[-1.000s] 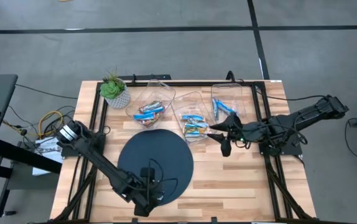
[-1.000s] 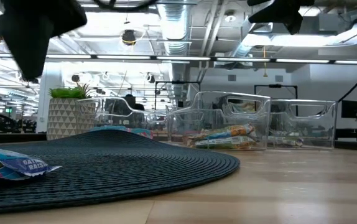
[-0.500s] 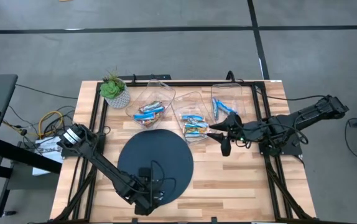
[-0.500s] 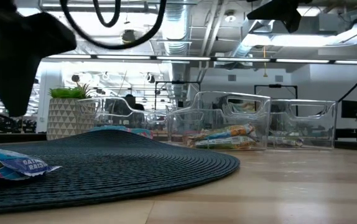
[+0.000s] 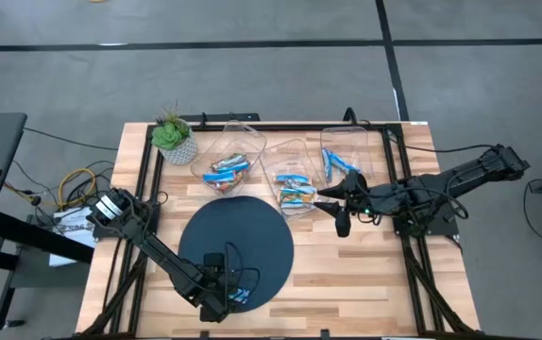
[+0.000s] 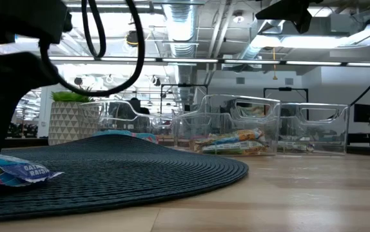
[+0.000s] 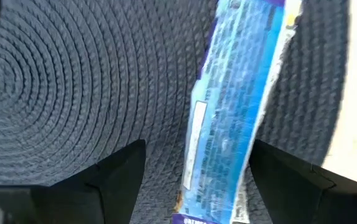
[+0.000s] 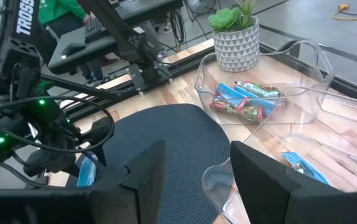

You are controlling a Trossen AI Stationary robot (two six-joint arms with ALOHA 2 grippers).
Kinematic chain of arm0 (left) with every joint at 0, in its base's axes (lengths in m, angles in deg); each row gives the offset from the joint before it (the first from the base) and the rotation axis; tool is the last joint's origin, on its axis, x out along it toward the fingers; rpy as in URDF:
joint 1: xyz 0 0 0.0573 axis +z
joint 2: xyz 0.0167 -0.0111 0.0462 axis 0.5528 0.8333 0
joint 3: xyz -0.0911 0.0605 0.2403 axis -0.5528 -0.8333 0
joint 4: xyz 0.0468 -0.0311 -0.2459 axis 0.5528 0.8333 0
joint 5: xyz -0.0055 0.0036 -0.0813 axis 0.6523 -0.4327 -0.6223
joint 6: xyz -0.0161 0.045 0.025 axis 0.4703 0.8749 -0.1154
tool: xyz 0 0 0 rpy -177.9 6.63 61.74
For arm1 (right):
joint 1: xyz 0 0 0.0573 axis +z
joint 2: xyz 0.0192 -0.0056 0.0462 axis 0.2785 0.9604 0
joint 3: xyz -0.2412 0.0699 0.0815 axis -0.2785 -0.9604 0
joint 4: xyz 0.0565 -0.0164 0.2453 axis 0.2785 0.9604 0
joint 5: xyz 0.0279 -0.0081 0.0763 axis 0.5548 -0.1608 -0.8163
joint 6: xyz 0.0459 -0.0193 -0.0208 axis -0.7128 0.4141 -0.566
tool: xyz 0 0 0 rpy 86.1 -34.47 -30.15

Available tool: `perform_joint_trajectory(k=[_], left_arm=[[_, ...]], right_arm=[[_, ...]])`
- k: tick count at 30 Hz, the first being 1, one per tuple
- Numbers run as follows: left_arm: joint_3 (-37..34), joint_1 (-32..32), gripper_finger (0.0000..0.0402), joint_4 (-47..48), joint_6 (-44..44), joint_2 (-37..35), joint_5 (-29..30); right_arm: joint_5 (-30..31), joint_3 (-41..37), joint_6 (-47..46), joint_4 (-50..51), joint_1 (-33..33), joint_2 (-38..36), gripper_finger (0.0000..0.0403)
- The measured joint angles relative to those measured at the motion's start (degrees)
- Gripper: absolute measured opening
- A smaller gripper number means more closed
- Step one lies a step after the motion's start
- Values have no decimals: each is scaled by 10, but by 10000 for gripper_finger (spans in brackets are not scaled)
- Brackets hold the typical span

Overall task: Pick and place Granola Bars by type
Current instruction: Put the blue granola bar into the right transparent bin

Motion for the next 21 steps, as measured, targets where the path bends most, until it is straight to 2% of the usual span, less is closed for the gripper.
perform_joint_trajectory(k=[8, 21], left_arm=[[-22, 0, 264, -38, -7, -2, 7], [-22, 0, 123, -73, -11, -1, 43]], right_arm=[[0, 0, 0, 0, 0, 0, 175], [-1, 0, 0, 1, 0, 0, 160]])
